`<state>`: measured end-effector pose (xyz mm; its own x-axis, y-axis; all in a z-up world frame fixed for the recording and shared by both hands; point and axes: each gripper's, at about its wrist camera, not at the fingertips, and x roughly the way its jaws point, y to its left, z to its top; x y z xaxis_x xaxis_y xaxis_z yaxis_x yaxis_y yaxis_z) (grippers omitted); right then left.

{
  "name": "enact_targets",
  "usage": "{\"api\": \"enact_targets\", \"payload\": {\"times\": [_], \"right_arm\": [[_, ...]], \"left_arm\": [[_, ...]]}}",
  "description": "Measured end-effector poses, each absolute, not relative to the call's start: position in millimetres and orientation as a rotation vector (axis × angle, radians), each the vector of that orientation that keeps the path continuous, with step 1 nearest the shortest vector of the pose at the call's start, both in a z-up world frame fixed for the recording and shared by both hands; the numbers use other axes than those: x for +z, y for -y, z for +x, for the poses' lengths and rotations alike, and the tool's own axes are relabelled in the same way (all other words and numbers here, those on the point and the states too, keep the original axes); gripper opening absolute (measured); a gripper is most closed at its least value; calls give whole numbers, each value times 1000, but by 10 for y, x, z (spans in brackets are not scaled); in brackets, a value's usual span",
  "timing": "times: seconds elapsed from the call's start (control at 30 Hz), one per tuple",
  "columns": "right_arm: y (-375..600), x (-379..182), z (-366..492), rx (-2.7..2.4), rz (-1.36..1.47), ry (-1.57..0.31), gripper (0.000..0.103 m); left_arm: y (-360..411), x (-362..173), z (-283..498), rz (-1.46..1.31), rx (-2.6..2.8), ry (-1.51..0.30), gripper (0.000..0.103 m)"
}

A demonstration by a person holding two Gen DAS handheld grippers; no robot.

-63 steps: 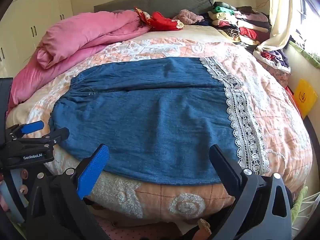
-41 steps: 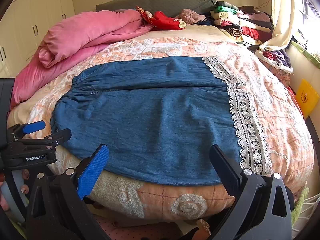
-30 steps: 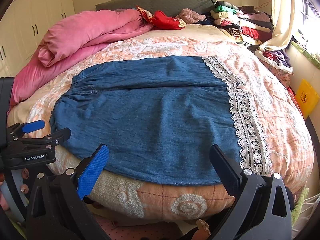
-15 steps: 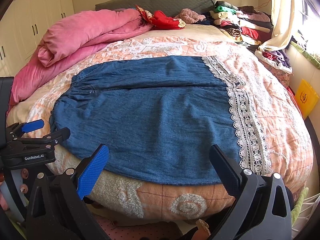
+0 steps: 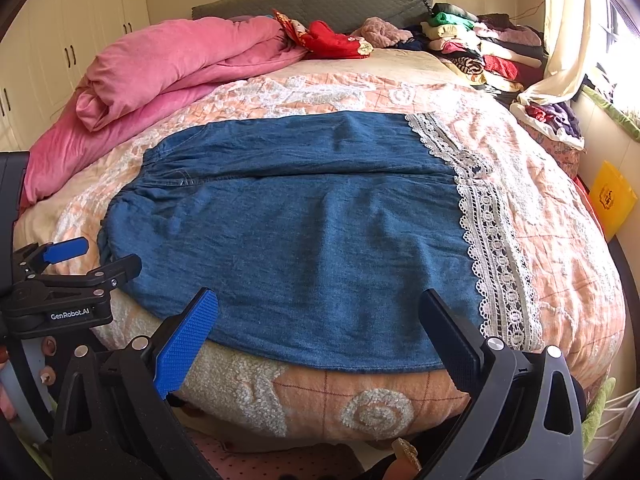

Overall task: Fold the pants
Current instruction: 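Move both grippers to the denim leg hem and close on it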

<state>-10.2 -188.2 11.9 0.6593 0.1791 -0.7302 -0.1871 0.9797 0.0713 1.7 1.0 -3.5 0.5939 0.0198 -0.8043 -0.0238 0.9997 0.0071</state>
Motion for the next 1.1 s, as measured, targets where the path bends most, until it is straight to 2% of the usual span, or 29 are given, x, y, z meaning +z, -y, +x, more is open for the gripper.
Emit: {"api": "enact_targets", "payload": {"times": [0.5,1.1], "right_arm": [[1782,237,232,249,-28,-831,99],[1476,383,1543,364,-75,-833,99]], "left_arm": [[-248,-14,327,-24,57,-936,95],[-802,10,1257,-27,126,-971,95]]}}
